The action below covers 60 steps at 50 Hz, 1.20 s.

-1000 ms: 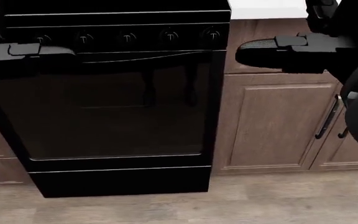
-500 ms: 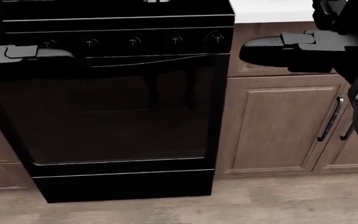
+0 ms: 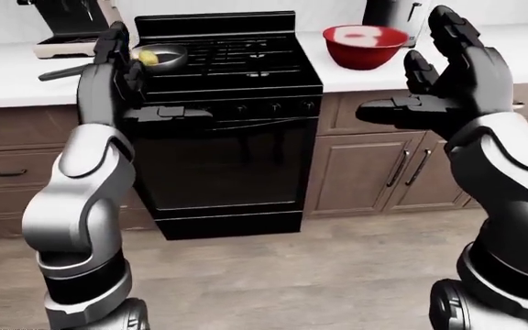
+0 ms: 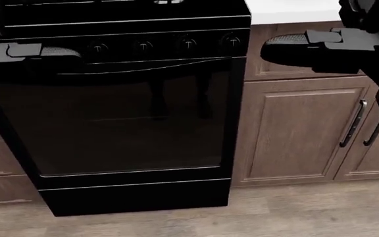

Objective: Pick the potato from the pan and place it in the bowl.

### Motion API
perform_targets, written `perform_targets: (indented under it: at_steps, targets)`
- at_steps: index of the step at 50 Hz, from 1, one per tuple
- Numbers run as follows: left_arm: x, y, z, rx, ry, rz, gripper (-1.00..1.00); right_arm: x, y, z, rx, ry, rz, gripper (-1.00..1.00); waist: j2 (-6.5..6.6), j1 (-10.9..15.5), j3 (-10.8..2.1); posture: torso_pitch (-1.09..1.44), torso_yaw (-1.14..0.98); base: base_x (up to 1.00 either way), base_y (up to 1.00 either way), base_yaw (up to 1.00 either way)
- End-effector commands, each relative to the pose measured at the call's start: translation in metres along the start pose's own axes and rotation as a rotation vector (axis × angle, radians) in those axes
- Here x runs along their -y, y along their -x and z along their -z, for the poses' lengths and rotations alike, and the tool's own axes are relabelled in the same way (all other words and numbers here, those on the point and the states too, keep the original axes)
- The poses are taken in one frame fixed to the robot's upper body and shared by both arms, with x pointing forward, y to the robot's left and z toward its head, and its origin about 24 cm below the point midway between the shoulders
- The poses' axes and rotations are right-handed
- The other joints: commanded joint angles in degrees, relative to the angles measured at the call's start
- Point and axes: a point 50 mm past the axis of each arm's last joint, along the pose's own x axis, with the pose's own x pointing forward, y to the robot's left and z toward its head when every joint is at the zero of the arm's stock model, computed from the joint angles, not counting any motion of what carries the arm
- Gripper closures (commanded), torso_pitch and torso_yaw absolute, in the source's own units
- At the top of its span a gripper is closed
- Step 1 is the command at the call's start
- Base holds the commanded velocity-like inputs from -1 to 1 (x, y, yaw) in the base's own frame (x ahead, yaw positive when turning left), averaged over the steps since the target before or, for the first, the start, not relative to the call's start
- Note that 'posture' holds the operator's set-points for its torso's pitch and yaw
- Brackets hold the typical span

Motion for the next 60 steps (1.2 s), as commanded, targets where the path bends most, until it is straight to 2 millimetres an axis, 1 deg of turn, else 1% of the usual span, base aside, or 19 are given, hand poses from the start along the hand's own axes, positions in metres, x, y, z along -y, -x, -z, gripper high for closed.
perform_targets:
  at_steps: [1, 2, 4, 12, 15, 21, 24, 26, 28, 38, 41, 42, 44, 50, 52, 54, 55, 56, 60]
  targets:
    - [-0.0031, 0.0010, -0.0141, 0.068, -0.003, -0.015, -1.00, -0.0030, 0.0030, -0.0146, 0.075, -0.005, -0.015, -1.00, 1.28, 0.05, -1.69, 0.00, 0.00, 0.00, 0.19, 0.00]
    - [-0.0034, 0.0014, -0.0143, 0.068, -0.003, -0.016, -1.00, -0.0026, 0.0029, -0.0143, 0.075, -0.006, -0.014, -1.00, 1.54, -0.35, -2.26, 0.00, 0.00, 0.00, 0.19, 0.00]
    - [-0.0034, 0.0013, -0.0154, 0.070, -0.003, -0.016, -1.00, -0.0030, 0.0031, -0.0156, 0.076, -0.005, -0.015, -1.00, 0.62, -0.07, -0.94, 0.00, 0.00, 0.00, 0.19, 0.00]
    - [-0.0035, 0.0015, -0.0137, 0.062, -0.006, -0.014, -1.00, -0.0017, 0.0022, -0.0141, 0.075, -0.006, -0.010, -1.00, -3.81, 0.11, -1.02, 0.00, 0.00, 0.00, 0.19, 0.00]
    - [-0.0034, 0.0016, -0.0140, 0.062, -0.008, -0.014, -1.00, -0.0023, 0.0025, -0.0144, 0.076, -0.006, -0.013, -1.00, -7.41, 0.38, -1.39, 0.00, 0.00, 0.00, 0.19, 0.00]
    - [-0.0026, 0.0033, -0.0158, 0.065, -0.007, -0.011, -1.00, -0.0031, 0.0039, -0.0168, 0.077, -0.004, -0.013, -1.00, -5.80, 0.44, -1.64, 0.00, 0.00, 0.00, 0.19, 0.00]
    - [-0.0022, 0.0037, -0.0164, 0.065, -0.006, -0.011, -1.00, -0.0018, 0.0046, -0.0183, 0.078, -0.007, -0.013, -1.00, -4.15, 0.42, -0.75, 0.00, 0.00, 0.00, 0.19, 0.00]
    - [-0.0025, 0.0034, -0.0165, 0.066, -0.006, -0.012, -1.00, -0.0015, 0.0045, -0.0187, 0.078, -0.006, -0.014, -1.00, -2.24, 0.17, -0.71, 0.00, 0.00, 0.00, 0.19, 0.00]
    - [-0.0031, 0.0029, -0.0158, 0.064, -0.006, -0.014, -1.00, -0.0015, 0.0038, -0.0182, 0.076, -0.006, -0.014, -1.00, 1.85, -0.09, -1.63, 0.00, 0.00, 0.01, 0.19, 0.00]
    - [-0.0035, 0.0031, -0.0168, 0.065, -0.005, -0.014, -1.00, -0.0020, 0.0038, -0.0178, 0.076, -0.006, -0.015, -1.00, -3.91, 0.17, -0.74, 0.00, 0.00, 0.01, 0.19, 0.00]
    - [-0.0034, 0.0028, -0.0162, 0.064, -0.005, -0.013, -1.00, -0.0020, 0.0040, -0.0178, 0.075, -0.005, -0.015, -1.00, -7.68, 0.37, -1.20, 0.00, 0.00, 0.01, 0.19, 0.00]
    - [-0.0035, 0.0027, -0.0161, 0.065, -0.004, -0.013, -1.00, -0.0019, 0.0040, -0.0179, 0.076, -0.006, -0.016, -1.00, -6.58, 0.15, -1.04, 0.00, 0.00, 0.02, 0.19, 0.00]
    - [-0.0038, 0.0027, -0.0162, 0.064, -0.005, -0.014, -1.00, -0.0018, 0.0039, -0.0175, 0.075, -0.005, -0.015, -1.00, -6.95, 0.41, -1.10, 0.00, 0.00, 0.02, 0.19, 0.00]
    - [-0.0033, 0.0036, -0.0179, 0.066, -0.005, -0.014, -1.00, -0.0016, 0.0045, -0.0188, 0.077, -0.005, -0.015, -1.00, -4.14, 0.42, -0.71, 0.00, 0.00, 0.01, 0.19, 0.00]
    - [-0.0032, 0.0037, -0.0183, 0.066, -0.005, -0.014, -1.00, -0.0014, 0.0045, -0.0185, 0.078, -0.006, -0.014, -1.00, -2.10, 0.13, -0.74, 0.00, 0.00, 0.01, 0.19, 0.00]
    - [-0.0035, 0.0037, -0.0176, 0.066, -0.005, -0.013, -1.00, -0.0013, 0.0045, -0.0185, 0.078, -0.005, -0.014, -1.00, 2.17, -0.07, -1.71, 0.00, 0.00, 0.02, 0.19, 0.00]
    - [-0.0034, 0.0037, -0.0177, 0.066, -0.005, -0.013, -1.00, -0.0015, 0.0046, -0.0190, 0.077, -0.006, -0.014, -1.00, 0.00, 0.25, -1.36, 0.00, 0.00, 0.02, 0.19, 0.00]
    - [-0.0037, 0.0033, -0.0171, 0.066, -0.005, -0.014, -1.00, -0.0016, 0.0045, -0.0187, 0.077, -0.005, -0.015, -1.00, 0.57, 0.08, -1.08, 0.00, 0.00, 0.02, 0.19, 0.00]
    - [-0.0037, 0.0041, -0.0195, 0.068, -0.005, -0.015, -1.00, -0.0011, 0.0045, -0.0185, 0.077, -0.006, -0.014, -1.00, -1.65, 0.27, -1.31, 0.00, 0.00, 0.01, 0.19, 0.00]
